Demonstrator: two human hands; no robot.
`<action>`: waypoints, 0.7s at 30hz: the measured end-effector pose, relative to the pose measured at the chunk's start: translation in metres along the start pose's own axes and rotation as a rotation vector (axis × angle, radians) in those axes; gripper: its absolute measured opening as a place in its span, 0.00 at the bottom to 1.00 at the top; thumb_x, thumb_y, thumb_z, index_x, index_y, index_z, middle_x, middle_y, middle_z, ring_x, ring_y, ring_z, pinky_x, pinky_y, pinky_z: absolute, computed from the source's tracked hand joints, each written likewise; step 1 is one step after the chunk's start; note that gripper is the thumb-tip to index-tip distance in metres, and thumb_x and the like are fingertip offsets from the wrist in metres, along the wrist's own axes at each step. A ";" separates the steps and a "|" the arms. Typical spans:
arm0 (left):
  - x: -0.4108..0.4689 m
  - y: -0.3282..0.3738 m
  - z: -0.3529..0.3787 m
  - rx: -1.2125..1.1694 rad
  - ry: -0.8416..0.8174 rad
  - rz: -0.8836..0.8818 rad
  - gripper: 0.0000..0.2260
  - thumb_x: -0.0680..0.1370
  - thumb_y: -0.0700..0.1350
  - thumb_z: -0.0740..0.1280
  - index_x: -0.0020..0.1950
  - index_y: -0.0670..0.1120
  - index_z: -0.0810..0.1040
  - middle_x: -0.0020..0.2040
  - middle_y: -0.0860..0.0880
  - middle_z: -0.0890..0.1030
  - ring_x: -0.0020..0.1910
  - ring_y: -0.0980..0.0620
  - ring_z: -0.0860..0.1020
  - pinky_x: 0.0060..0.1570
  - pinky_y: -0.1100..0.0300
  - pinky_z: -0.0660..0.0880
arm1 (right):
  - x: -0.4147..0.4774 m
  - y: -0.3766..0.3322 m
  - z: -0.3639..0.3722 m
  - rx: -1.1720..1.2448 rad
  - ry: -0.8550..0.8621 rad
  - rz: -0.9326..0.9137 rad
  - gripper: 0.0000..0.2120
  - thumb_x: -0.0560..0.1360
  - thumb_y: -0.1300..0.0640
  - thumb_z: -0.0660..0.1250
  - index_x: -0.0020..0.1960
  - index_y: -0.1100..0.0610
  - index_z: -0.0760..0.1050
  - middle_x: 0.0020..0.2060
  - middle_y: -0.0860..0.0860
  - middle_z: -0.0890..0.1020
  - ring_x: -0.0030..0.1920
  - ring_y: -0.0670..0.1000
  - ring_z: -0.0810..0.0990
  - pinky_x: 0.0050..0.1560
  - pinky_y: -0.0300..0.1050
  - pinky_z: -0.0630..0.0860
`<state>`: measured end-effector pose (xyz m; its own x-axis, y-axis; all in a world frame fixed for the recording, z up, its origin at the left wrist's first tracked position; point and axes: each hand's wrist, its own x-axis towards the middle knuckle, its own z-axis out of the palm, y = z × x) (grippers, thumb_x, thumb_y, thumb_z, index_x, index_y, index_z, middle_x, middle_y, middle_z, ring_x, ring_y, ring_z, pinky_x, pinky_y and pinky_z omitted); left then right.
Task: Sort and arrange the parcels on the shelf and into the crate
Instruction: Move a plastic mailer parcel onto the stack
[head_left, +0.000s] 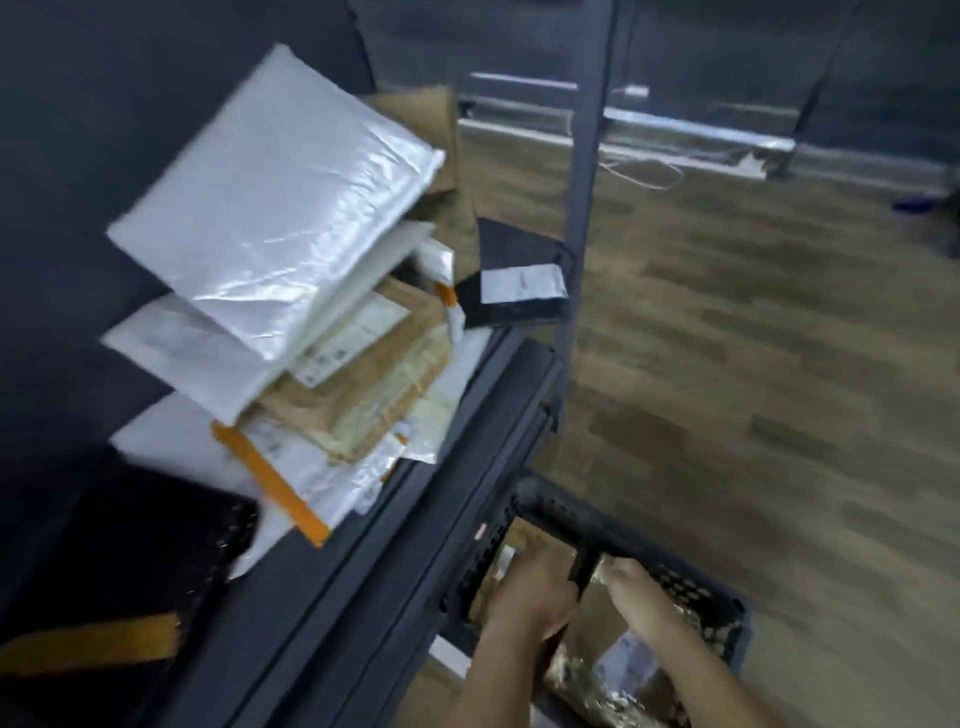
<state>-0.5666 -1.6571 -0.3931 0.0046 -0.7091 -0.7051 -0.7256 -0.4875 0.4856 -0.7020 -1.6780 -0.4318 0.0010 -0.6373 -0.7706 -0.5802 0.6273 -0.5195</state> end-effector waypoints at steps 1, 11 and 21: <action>-0.018 0.001 -0.015 -0.007 0.037 -0.009 0.17 0.80 0.49 0.56 0.69 0.47 0.68 0.72 0.44 0.66 0.67 0.46 0.69 0.69 0.52 0.65 | -0.013 -0.018 0.004 -0.050 -0.021 -0.038 0.23 0.82 0.51 0.53 0.75 0.58 0.59 0.71 0.56 0.67 0.69 0.57 0.68 0.66 0.50 0.66; -0.201 -0.103 -0.104 -0.200 0.364 -0.233 0.28 0.80 0.49 0.56 0.78 0.46 0.52 0.79 0.45 0.54 0.76 0.42 0.57 0.72 0.46 0.60 | -0.129 -0.137 0.098 -0.441 -0.262 -0.368 0.24 0.81 0.53 0.55 0.74 0.62 0.60 0.71 0.57 0.67 0.67 0.57 0.69 0.65 0.46 0.66; -0.303 -0.217 -0.165 -0.443 0.560 -0.336 0.30 0.80 0.50 0.57 0.79 0.49 0.48 0.80 0.46 0.48 0.78 0.44 0.51 0.75 0.56 0.51 | -0.231 -0.210 0.235 -0.595 -0.458 -0.631 0.19 0.79 0.54 0.59 0.68 0.60 0.67 0.66 0.56 0.72 0.65 0.56 0.71 0.52 0.44 0.67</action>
<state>-0.2971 -1.4206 -0.2000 0.6064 -0.5818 -0.5420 -0.2831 -0.7950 0.5365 -0.3886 -1.5570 -0.2317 0.6952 -0.4636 -0.5493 -0.6802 -0.1773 -0.7113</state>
